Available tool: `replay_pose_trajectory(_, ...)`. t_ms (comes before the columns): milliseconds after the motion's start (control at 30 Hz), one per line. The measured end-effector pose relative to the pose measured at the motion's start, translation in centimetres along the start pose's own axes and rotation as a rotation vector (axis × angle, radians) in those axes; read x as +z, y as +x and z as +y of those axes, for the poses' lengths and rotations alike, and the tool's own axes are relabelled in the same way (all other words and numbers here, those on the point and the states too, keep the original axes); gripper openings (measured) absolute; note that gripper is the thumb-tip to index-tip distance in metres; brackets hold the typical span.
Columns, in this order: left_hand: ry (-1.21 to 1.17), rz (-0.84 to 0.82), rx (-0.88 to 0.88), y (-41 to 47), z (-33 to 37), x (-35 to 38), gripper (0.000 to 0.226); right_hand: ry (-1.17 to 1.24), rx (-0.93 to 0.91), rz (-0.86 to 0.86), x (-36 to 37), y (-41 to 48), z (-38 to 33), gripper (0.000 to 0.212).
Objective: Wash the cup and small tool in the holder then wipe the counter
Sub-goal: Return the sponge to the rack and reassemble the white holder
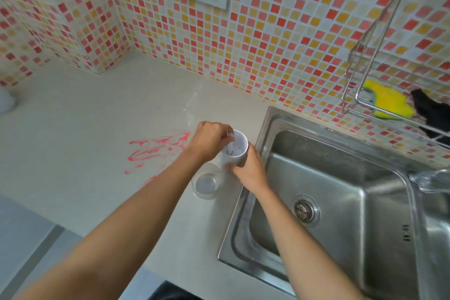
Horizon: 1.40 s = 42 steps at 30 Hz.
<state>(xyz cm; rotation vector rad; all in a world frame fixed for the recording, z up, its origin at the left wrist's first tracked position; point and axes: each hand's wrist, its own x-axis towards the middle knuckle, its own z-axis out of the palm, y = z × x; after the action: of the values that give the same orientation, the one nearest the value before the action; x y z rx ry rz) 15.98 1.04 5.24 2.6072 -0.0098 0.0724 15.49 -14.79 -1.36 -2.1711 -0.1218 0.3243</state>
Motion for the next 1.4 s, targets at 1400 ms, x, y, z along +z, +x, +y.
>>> replay_pose_trajectory(1400, -0.626, -0.086, -0.271, -11.5, -5.1, 5.1, 0.107, -0.743, -0.468, -0.27, -1.8, -5.3, -9.5, 0.081)
